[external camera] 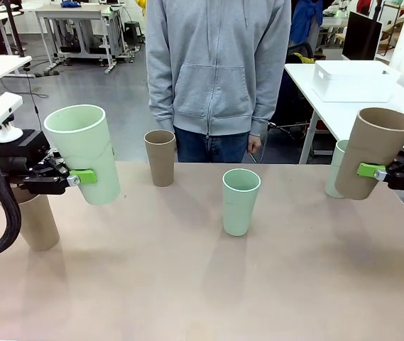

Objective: Stack the cups and store them in the basket.
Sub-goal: Place the stack of Reusable plastic cups into the Pantry Basket.

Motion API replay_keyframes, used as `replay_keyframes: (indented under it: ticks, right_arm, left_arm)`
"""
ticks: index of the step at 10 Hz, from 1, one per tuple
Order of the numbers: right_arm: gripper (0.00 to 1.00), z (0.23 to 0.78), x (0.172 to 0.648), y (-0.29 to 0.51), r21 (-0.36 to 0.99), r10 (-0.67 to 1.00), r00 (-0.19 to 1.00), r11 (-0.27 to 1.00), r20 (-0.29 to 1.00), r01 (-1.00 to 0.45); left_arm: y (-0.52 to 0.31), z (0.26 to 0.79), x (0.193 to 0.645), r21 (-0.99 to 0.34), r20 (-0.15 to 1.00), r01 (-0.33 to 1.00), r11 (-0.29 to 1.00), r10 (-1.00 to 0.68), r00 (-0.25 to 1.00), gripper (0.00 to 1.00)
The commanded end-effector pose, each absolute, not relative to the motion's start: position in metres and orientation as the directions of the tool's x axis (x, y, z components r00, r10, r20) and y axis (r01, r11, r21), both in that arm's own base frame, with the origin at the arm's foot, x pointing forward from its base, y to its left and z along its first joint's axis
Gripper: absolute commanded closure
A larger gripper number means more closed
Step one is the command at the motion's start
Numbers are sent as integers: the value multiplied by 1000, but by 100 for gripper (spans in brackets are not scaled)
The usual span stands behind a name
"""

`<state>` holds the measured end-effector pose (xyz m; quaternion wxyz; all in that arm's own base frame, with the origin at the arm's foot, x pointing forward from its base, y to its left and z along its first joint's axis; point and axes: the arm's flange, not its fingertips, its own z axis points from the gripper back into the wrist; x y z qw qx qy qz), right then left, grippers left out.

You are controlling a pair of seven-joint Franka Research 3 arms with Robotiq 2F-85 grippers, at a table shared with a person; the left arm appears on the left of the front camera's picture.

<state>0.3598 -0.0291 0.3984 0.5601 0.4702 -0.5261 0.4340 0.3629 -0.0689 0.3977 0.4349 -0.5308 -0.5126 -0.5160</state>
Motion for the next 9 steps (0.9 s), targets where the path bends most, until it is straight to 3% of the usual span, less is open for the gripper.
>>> replay_keyframes:
  ticks: [1,9]
  right_arm:
    - [16,399,360,-30,60,-7,60,183,998,-981]
    - [16,399,360,-30,60,-7,60,183,998,-981]
  left_arm:
    - [-69,399,363,79,993,992,-97,98,-70,15]
    - [-69,399,363,79,993,992,-97,98,-70,15]
